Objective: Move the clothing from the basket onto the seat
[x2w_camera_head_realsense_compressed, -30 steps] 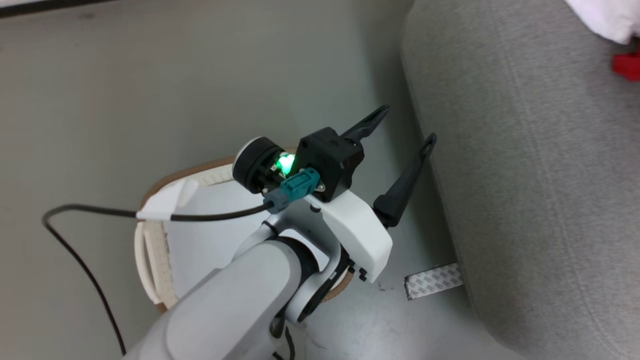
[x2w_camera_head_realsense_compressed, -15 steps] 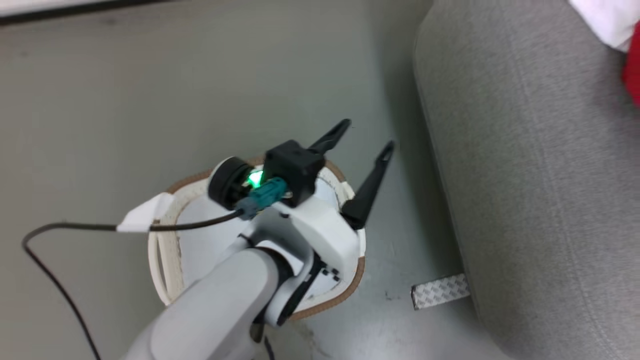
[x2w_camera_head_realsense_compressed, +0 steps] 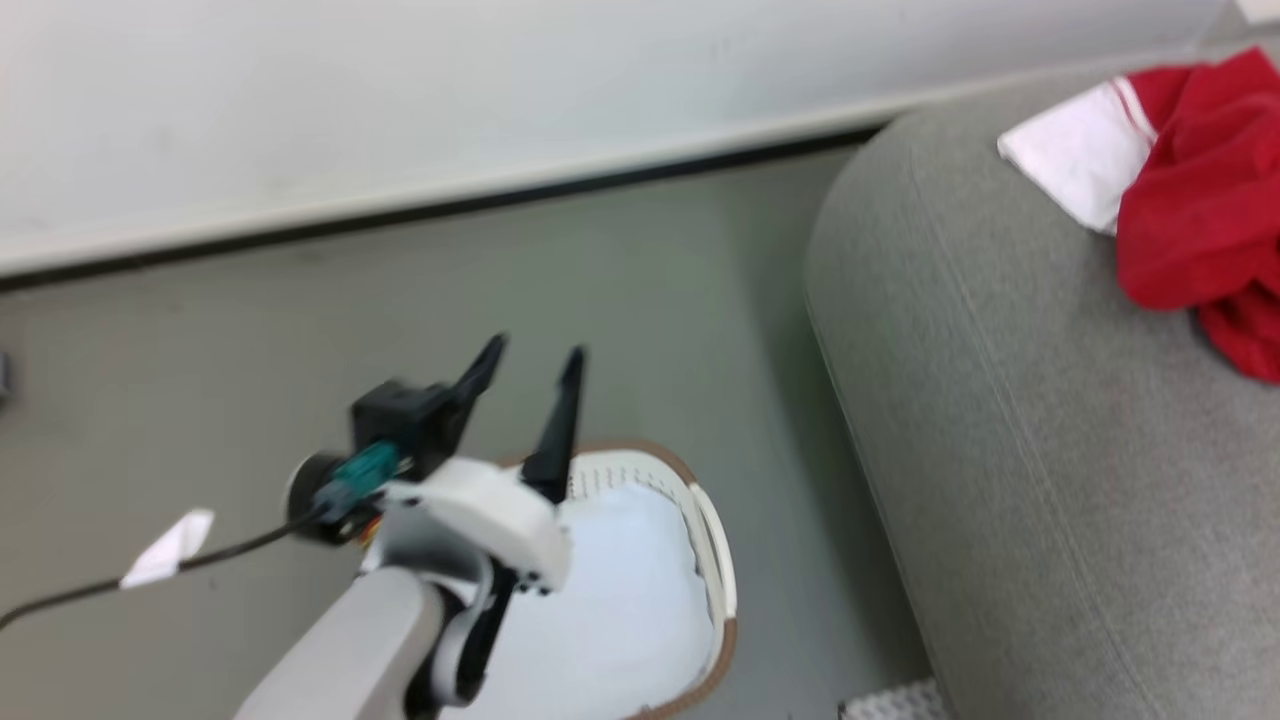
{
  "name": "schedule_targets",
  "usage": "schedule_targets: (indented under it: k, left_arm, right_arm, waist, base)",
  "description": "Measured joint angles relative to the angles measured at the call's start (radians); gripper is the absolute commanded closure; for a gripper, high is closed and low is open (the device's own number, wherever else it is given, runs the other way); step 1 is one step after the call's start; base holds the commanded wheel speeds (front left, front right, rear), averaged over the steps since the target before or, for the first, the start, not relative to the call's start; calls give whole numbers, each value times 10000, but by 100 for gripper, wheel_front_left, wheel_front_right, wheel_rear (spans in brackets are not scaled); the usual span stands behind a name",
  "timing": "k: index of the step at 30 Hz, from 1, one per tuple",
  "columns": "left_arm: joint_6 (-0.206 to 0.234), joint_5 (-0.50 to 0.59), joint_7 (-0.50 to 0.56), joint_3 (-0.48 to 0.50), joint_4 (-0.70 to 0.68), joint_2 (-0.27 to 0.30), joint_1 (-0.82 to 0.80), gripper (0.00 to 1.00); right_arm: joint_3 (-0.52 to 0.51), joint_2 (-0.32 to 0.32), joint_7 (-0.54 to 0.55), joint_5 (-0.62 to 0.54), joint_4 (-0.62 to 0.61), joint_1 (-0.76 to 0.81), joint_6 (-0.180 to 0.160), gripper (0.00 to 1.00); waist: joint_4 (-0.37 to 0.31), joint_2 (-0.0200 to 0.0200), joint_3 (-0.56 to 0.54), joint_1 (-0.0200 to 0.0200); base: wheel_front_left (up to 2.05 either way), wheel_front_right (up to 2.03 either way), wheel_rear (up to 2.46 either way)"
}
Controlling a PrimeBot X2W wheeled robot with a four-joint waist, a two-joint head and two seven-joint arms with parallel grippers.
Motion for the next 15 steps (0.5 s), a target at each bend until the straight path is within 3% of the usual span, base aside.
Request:
schedule_targets:
  k: [6,15]
  left_arm:
    - [280,-569,-1043,759,727,230,1325,0]
    - [431,-938,-2123,1406,1285,514,3152,0]
  right_arm:
    - [1281,295,35,696,-1379,2001,2,0]
    - [2115,1210,387,713,-2855,4524,0,0]
  waist:
    - [464,0,-1361,-1]
    - [1070,0,-2888,-2]
  base:
    - [0,0,0]
    - [0,0,0]
